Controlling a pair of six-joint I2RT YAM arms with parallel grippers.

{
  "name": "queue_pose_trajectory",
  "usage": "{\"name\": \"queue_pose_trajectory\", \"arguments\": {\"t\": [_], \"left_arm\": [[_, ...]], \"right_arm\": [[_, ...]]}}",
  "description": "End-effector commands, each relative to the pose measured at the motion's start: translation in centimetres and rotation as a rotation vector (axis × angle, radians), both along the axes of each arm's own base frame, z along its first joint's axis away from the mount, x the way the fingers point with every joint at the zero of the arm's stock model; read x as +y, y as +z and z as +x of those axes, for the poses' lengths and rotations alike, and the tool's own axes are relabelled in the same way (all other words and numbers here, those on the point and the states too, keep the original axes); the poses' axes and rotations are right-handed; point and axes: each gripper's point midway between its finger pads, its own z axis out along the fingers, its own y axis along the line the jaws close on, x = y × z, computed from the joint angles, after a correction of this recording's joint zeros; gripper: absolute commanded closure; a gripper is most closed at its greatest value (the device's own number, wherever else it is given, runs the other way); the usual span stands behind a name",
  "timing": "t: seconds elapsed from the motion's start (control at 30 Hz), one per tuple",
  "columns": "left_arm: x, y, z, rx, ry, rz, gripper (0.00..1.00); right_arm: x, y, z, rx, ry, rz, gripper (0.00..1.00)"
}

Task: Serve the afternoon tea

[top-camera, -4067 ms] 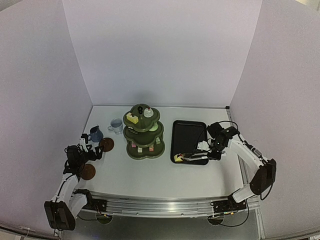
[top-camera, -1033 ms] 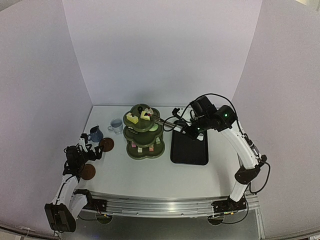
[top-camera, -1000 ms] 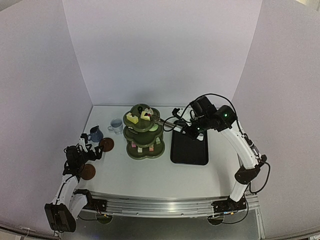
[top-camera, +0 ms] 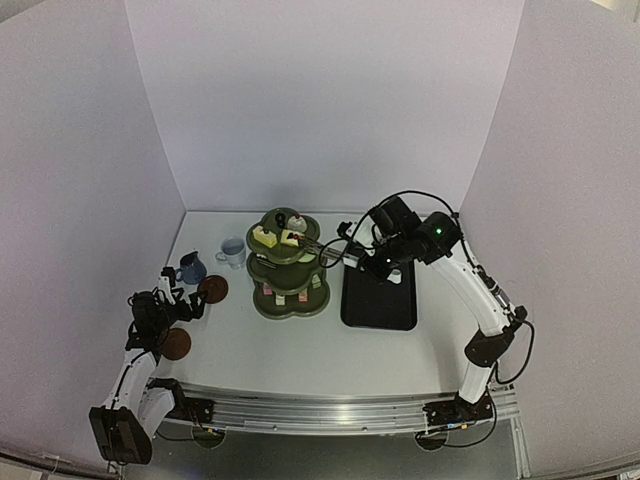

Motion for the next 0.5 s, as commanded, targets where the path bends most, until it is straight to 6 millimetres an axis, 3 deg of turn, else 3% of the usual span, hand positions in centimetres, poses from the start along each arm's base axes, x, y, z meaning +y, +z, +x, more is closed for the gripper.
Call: {"name": "queue_pose_trajectory", "arguments": {"t": [0.0,0.2,0.47], "left_arm": [[0.1,0.7,0.2,-0.035,-0.002,0.008,0.0],[0.1,0.7,0.2,-0.035,-0.003,0.01,0.0],[0.1,0.8,0.2,-0.041,-0.004,0.012,0.0]], "right_arm": [[-2.4,-0.9,-2.7,0.104,-0.008,-0.094,0.75],[-2.2,0.6,-1.7,0.046,-0.038,-0.063,0.68],[-2.2,1.8,-1.4,0.007,-0.056,-0.031,0.66]]}}
